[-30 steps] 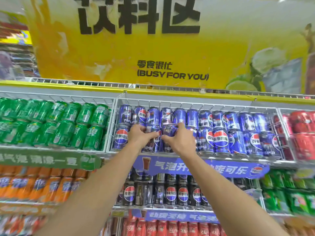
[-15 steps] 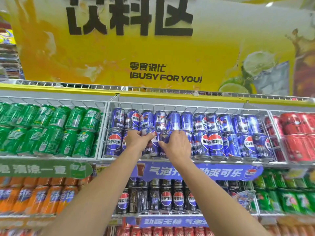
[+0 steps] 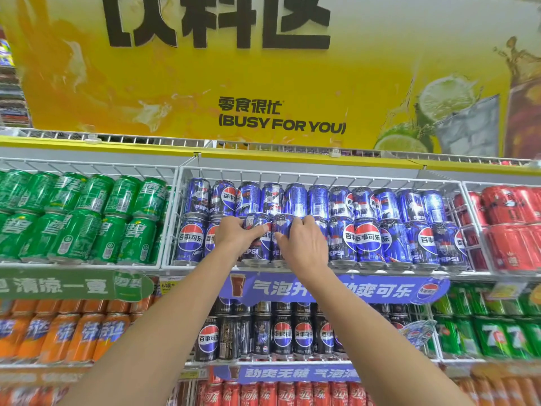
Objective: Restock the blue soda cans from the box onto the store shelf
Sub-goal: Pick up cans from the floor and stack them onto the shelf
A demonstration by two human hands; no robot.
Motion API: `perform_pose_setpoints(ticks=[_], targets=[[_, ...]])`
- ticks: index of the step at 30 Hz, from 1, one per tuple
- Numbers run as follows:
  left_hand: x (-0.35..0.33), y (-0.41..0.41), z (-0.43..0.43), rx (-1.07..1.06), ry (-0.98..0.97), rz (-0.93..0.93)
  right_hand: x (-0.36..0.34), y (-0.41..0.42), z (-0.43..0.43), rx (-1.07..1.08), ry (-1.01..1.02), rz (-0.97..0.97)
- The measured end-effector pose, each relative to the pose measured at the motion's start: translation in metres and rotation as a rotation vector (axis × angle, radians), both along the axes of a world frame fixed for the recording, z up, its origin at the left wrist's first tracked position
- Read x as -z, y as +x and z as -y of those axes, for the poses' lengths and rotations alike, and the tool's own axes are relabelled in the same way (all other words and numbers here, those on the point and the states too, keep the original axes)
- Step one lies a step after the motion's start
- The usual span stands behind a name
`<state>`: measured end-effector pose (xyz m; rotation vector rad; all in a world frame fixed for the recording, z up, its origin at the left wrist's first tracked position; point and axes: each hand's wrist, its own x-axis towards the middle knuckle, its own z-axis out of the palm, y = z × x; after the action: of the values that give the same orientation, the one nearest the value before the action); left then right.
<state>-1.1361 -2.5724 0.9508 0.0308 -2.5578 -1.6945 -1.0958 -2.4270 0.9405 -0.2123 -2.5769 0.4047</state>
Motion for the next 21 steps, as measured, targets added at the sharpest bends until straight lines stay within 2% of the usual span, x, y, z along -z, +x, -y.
perform_pose_setpoints(ticks=[7, 13, 21], targets=[[-0.007, 0.007, -0.003, -0.023, -0.130, -0.008, -0.007, -0.005, 0.000, 0.026, 0.002, 0.058], [0.006, -0.001, -0.004, -0.065, -0.143, -0.060, -0.005, 0.000, -0.004, -0.007, 0.000, 0.052], [0.016, -0.006, 0.001, -0.064, -0.182, -0.023, -0.011, 0.000, -0.014, -0.060, -0.023, 0.075]])
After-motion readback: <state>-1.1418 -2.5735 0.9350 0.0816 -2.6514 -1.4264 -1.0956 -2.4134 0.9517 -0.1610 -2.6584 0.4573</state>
